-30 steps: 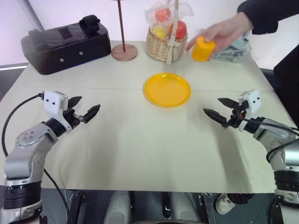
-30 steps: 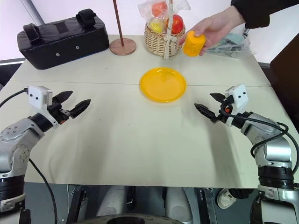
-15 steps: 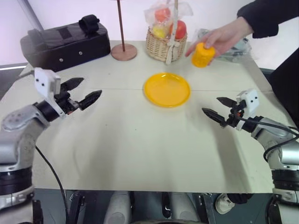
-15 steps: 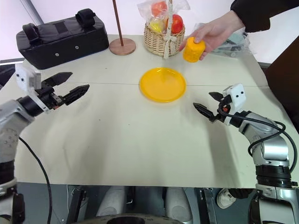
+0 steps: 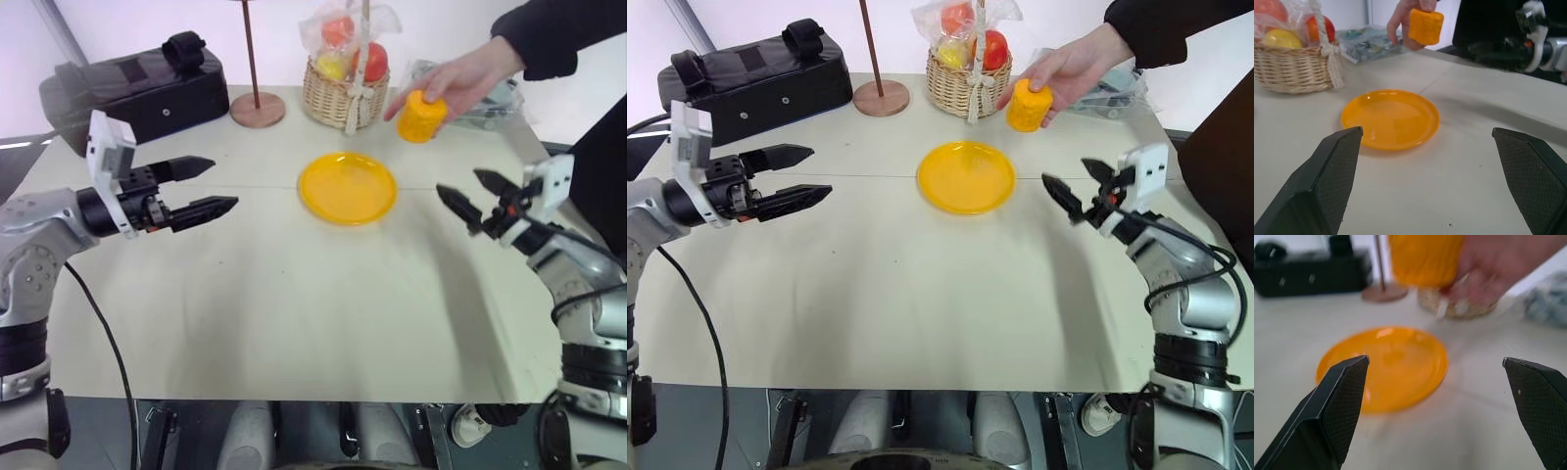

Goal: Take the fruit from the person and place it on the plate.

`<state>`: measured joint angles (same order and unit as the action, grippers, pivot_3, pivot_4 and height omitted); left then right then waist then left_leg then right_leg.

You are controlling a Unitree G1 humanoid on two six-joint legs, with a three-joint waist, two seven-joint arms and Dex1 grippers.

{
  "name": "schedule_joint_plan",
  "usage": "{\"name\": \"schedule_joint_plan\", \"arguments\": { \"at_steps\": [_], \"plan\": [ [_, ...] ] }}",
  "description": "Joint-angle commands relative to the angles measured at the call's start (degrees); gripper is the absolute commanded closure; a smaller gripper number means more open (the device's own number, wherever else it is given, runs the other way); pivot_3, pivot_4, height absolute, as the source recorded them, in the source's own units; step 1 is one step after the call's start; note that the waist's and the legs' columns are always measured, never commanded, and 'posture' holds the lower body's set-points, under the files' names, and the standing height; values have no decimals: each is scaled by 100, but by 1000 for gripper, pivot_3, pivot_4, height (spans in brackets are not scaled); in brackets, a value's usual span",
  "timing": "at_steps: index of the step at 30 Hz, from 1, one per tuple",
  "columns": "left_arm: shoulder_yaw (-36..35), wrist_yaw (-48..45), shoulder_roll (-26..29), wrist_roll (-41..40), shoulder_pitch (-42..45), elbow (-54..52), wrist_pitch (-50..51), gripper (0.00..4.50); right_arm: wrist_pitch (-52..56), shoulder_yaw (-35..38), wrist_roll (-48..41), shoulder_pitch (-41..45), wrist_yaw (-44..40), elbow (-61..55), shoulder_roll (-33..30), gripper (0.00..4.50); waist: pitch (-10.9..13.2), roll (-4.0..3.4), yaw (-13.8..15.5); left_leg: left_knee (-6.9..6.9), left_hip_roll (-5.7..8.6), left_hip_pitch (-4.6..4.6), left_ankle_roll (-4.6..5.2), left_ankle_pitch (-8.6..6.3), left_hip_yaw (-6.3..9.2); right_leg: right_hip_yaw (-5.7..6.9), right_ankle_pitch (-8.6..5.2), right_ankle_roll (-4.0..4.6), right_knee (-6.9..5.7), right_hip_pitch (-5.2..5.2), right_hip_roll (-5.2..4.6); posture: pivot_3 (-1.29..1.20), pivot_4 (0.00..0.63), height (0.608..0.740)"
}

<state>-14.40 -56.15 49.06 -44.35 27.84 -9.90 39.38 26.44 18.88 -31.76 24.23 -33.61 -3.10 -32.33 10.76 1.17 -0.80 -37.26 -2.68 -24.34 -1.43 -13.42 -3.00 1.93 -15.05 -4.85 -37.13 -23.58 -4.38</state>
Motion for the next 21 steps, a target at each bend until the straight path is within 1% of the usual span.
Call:
{"name": "schedule_joint_plan", "arguments": {
  "at_steps": [1,7,12,17,21],
  "plan": [
    [-2,1,-35,91,121,-30,-149,56,-133,6,-46,515,234,147,241,0,0,0,2,0,0,-1,0,0,-1,-1,0,0,0,-1,0,0,150,740],
    [-17,59,-121,146,63,-100,-156,56,-540,-264,232,1196,179,1029,568,0,0,0,17,-1,1,-4,0,0,0,-1,0,0,1,-1,-1,0,150,740],
    [-161,180,-127,114,-184,-288,-128,56,-813,-396,333,1638,105,1606,784,0,1,-2,1,1,1,-4,0,0,-1,-2,0,0,-2,-4,-2,0,150,740],
    [-281,314,-135,47,-398,-468,-88,56,-840,-410,311,1899,52,1764,864,0,2,-3,-1,3,-1,-4,0,0,-2,-2,0,0,-2,-6,-2,0,150,740],
    [-297,373,-139,68,-517,-521,-116,56,-741,-391,224,1956,51,1660,908,0,2,-3,7,2,-1,-5,0,0,-2,-3,0,0,-2,-6,-4,0,150,740]
  ]
}}
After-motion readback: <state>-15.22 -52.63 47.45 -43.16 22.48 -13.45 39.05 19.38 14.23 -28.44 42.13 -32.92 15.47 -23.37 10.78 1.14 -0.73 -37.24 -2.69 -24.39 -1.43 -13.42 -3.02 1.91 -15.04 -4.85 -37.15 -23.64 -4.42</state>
